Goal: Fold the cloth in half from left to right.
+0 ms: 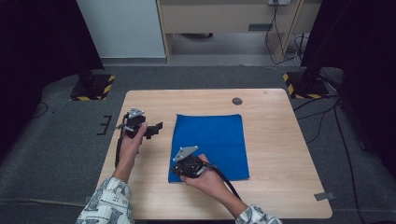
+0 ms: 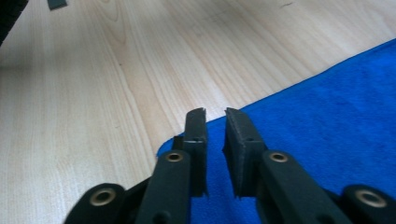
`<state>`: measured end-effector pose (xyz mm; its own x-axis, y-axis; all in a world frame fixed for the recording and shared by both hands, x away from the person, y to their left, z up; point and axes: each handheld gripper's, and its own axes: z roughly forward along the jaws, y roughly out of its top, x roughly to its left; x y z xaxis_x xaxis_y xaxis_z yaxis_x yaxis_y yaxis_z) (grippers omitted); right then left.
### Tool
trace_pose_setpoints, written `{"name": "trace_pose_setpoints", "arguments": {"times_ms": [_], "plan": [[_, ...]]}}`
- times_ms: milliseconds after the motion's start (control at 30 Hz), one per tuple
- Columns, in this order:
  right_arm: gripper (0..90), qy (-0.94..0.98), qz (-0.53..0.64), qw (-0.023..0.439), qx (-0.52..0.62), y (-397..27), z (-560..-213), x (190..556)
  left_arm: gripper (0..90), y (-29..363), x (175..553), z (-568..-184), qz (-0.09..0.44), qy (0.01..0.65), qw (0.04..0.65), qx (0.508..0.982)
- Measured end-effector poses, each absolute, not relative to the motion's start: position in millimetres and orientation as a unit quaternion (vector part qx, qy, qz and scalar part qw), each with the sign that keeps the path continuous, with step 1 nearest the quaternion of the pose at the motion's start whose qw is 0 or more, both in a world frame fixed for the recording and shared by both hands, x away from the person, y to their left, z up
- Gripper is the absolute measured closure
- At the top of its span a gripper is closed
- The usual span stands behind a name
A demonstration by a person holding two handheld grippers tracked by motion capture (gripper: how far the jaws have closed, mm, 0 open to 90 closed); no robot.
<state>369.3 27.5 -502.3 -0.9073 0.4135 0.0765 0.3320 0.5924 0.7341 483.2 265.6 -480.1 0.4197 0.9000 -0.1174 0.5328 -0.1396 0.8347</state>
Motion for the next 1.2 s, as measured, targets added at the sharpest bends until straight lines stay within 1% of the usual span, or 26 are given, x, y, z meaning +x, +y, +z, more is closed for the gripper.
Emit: {"name": "trace_pose_setpoints", "arguments": {"times_ms": [167, 200, 267, 300, 333, 400, 467, 500, 533, 600, 633, 733, 767, 833, 900, 1200], "plan": [[66.4, 0.894, 0.396, 0.047, 0.202, 34, -507, 363, 9.8, 266, 483, -482, 0.212, 0.495, 0.43, 0.725], [60.5, 0.895, 0.394, 0.045, 0.206, 37, -511, 361, 9.8, 265, 483, -482, 0.212, 0.495, 0.43, 0.725], [58.9, 0.895, 0.392, 0.043, 0.207, 37, -512, 361, 9.9, 265, 483, -483, 0.211, 0.495, 0.43, 0.725], [54.8, 0.897, 0.387, 0.046, 0.207, 41, -517, 357, 9.8, 265, 483, -483, 0.21, 0.495, 0.429, 0.726], [53.0, 0.898, 0.384, 0.048, 0.208, 43, -519, 356, 9.8, 265, 483, -484, 0.21, 0.496, 0.429, 0.725], [52.2, 0.902, 0.376, 0.056, 0.205, 45, -522, 355, 9.8, 265, 482, -485, 0.21, 0.495, 0.43, 0.725], [53.5, 0.903, 0.374, 0.054, 0.205, 46, -523, 354, 9.8, 265, 482, -485, 0.209, 0.495, 0.429, 0.726], [53.4, 0.904, 0.372, 0.056, 0.205, 46, -524, 354, 9.8, 265, 482, -485, 0.209, 0.494, 0.429, 0.727], [54.5, 0.906, 0.367, 0.068, 0.2, 47, -525, 353, 9.8, 265, 482, -485, 0.209, 0.494, 0.429, 0.727], [55.2, 0.906, 0.366, 0.07, 0.199, 47, -525, 353, 9.8, 265, 483, -485, 0.209, 0.495, 0.43, 0.726], [57.1, 0.907, 0.365, 0.072, 0.199, 47, -525, 352, 9.8, 265, 483, -485, 0.209, 0.495, 0.43, 0.726], [65.9, 0.906, 0.364, 0.085, 0.197, 46, -525, 353, 9.9, 263, 483, -485, 0.208, 0.494, 0.43, 0.726], [70.6, 0.906, 0.364, 0.087, 0.199, 45, -525, 353, 9.8, 262, 483, -486, 0.208, 0.494, 0.432, 0.725], [79.1, 0.903, 0.366, 0.085, 0.208, 42, -525, 357, 9.8, 262, 483, -486, 0.204, 0.493, 0.434, 0.726], [83.8, 0.9, 0.368, 0.081, 0.22, 42, -525, 360, 9.8, 261, 483, -486, 0.201, 0.492, 0.436, 0.726], [84.6, 0.896, 0.377, 0.067, 0.224, 45, -524, 350, 10.5, 251, 487, -490, 0.19, 0.484, 0.44, 0.732]]}}
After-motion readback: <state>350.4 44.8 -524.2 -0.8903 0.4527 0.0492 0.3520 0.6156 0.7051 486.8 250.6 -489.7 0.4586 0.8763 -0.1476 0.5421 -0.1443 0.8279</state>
